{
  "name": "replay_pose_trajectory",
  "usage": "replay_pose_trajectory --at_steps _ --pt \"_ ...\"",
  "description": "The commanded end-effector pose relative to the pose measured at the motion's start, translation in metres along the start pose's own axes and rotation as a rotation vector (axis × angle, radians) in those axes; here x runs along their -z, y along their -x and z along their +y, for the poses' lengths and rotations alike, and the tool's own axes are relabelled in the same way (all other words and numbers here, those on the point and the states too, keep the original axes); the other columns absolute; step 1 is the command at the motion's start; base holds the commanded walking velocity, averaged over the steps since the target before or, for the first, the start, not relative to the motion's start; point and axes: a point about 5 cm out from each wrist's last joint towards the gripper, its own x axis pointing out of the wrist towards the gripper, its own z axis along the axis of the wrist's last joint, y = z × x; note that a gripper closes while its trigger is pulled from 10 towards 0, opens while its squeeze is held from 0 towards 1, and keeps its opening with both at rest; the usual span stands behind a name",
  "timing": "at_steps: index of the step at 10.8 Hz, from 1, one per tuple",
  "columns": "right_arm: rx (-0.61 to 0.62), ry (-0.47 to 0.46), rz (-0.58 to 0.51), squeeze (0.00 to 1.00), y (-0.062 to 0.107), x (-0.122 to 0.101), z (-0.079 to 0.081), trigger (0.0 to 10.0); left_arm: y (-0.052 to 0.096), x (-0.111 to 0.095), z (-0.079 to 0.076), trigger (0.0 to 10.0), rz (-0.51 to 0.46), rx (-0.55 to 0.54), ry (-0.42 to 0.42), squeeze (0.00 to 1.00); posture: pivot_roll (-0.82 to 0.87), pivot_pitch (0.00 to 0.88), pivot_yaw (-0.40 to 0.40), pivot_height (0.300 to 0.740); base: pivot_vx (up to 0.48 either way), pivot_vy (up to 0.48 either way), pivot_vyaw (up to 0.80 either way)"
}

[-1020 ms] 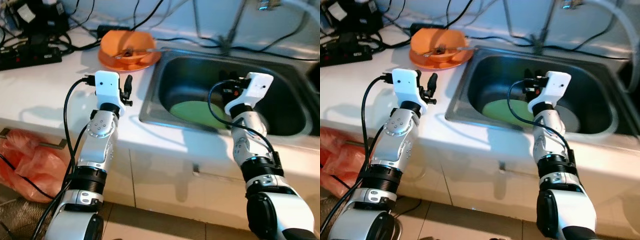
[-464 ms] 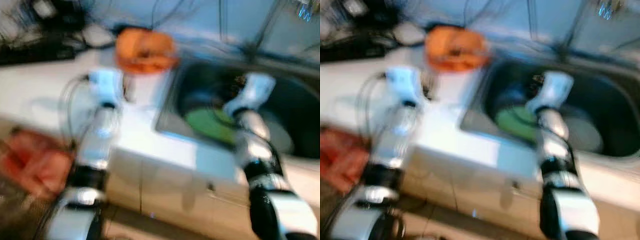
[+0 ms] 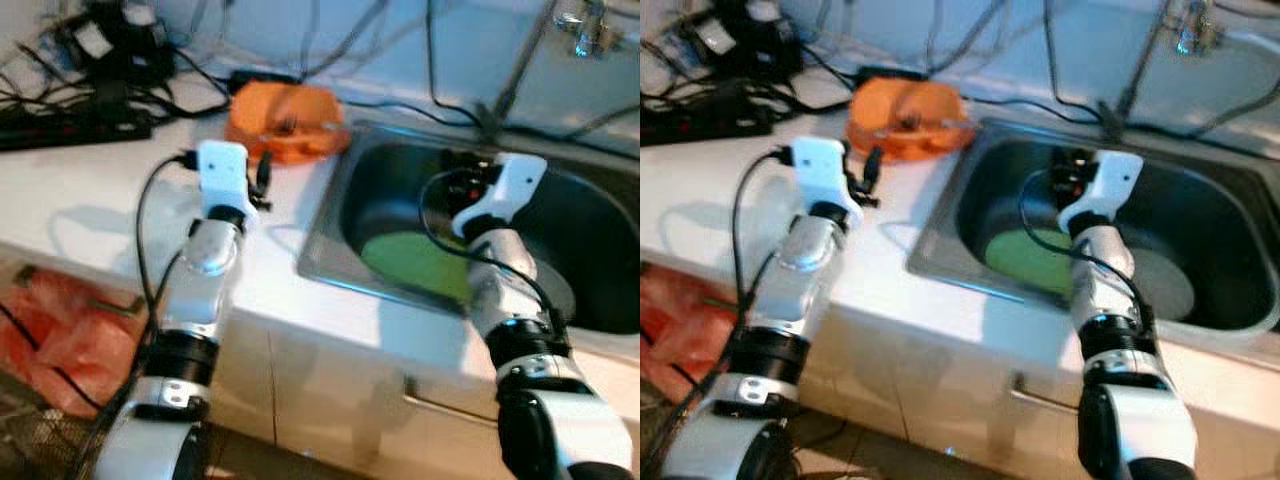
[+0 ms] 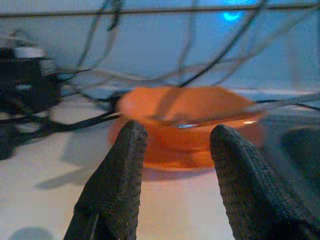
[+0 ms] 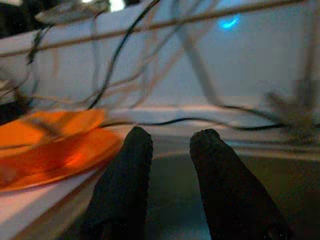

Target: Kitchen organization

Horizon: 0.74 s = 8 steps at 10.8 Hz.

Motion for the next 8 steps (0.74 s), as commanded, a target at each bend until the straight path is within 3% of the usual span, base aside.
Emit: replay_pose_trajectory --at_steps 1,8 --pt "-0.006 0.008 -0.008 0.0 -0.0022 -0.0042 -0.0003 10.0 -0.0003 -0.0013 -0.0009 10.0 -0.002 -0.001 -0.003 0.0 0.07 0.067 -0.052 0.74 0.3 0.0 0.0" --pt "-0.028 0.006 -0.002 0.0 -0.0022 -0.0025 0.0035 10.0 0.0001 -0.0013 -0.0022 10.0 -0.005 0.003 -0.003 0.0 0.07 0.061 -0.049 0.74 0.29 0.0 0.0"
